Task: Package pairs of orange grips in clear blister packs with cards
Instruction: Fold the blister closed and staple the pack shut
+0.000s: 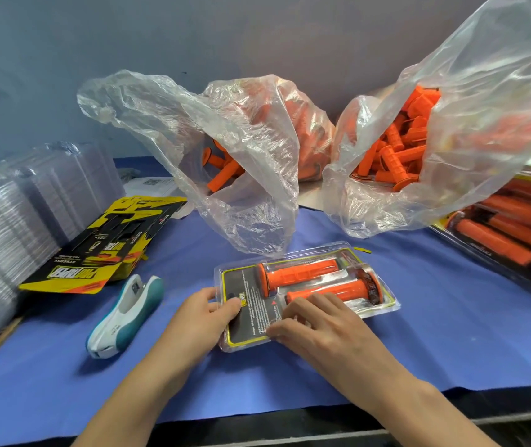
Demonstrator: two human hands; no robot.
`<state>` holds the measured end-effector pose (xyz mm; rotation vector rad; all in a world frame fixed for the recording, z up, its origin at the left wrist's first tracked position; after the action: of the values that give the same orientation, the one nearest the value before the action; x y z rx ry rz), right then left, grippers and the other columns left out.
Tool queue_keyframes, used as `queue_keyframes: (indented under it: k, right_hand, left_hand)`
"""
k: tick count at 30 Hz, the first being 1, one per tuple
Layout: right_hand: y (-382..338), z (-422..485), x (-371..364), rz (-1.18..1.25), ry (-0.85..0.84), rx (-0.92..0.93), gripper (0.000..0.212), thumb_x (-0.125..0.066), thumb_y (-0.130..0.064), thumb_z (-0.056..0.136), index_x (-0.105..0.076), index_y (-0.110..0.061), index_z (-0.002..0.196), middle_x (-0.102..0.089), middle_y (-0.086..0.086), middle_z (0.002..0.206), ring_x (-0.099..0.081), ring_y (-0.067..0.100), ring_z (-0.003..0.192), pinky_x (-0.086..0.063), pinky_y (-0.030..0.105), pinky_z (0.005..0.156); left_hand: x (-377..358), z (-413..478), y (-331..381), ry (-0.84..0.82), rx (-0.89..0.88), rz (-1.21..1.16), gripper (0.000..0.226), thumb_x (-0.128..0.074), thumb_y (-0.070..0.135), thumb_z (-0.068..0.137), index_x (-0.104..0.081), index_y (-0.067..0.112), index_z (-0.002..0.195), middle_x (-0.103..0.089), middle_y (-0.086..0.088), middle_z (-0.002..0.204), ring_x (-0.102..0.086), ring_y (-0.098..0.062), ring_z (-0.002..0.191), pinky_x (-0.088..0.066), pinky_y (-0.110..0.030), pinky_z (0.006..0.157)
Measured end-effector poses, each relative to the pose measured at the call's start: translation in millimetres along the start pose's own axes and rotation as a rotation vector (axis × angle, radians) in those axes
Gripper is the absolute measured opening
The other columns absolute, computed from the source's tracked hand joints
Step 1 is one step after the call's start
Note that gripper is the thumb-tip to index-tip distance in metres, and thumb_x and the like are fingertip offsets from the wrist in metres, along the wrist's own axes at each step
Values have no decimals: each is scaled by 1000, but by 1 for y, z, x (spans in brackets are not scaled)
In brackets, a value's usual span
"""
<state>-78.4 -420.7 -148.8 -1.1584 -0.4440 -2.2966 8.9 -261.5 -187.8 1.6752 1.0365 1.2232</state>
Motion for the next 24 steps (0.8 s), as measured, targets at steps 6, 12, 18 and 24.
queue_keyframes:
  k: [6,12,18,24]
  right_hand:
    - [35,-28,13,-73,-52,-93,34,-77,-7,80,-65,-29,102,-53,-8,92,-51,17,79,-43,27,71]
    - [72,-50,36,-128,11,-248,17,-54,-31,96,-69,-27,91,-62,-10,86,-58,18,73,-49,31,66]
    - [95,-56,45,-226,27,-448,24,-85,-10,73,-73,-23,89,-68,-7,87,-67,22,73,-48,34,72]
    - [83,-48,45,-78,97,-560,41,-70,8,77,-73,-21,106,-69,-1,104,-67,30,89,-51,44,77]
  left_hand:
    - [1,4,-6,-103,2,-99,12,-56,10,99,-65,7,106,-77,-8,87,-74,-17,72,-54,-21,55]
    - [0,4,-5,-108,-2,-105,10,-56,11,99,-62,9,106,-77,-8,86,-75,-18,73,-54,-21,57]
    - [-16,-9,-6,-237,114,-224,7,-61,11,95,-68,7,97,-76,-14,88,-73,-21,68,-56,-27,53]
    - [-26,-19,-9,-286,172,-324,18,-59,16,97,-71,8,87,-75,-17,94,-74,-23,73,-57,-26,57]
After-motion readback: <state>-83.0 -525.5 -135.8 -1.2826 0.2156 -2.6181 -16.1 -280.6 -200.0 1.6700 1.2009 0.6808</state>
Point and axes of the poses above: each hand's wrist, its own z-axis towards the middle knuckle, its own x-axis out of the back of the hand, y = z × x, the point moved 7 cm from there along z, towards the middle knuckle
